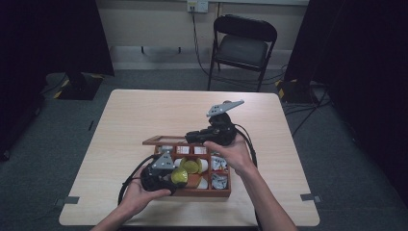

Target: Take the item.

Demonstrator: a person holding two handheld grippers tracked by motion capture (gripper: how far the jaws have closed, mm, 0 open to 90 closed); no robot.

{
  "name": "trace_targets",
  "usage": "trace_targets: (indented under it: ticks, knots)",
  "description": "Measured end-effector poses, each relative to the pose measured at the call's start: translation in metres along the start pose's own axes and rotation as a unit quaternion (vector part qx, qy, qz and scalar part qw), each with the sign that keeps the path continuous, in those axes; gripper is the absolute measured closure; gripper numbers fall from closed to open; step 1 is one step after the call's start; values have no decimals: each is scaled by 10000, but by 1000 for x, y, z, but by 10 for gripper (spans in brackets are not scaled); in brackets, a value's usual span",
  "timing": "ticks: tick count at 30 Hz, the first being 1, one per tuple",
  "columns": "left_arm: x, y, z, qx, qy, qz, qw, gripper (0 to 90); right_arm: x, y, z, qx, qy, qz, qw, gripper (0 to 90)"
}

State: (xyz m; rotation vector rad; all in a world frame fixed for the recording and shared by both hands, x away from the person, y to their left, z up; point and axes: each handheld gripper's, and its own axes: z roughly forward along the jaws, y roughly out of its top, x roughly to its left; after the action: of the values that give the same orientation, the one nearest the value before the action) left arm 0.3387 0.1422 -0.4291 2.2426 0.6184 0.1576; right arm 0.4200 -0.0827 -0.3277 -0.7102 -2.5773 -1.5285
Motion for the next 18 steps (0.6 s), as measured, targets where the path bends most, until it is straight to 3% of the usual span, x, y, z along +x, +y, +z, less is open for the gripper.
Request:
trace_targets:
  ticks: [18]
  knots:
    - [7,-16,-16,-124,81,-183,9997,405,0,0,0,-1,2,4,10000,824]
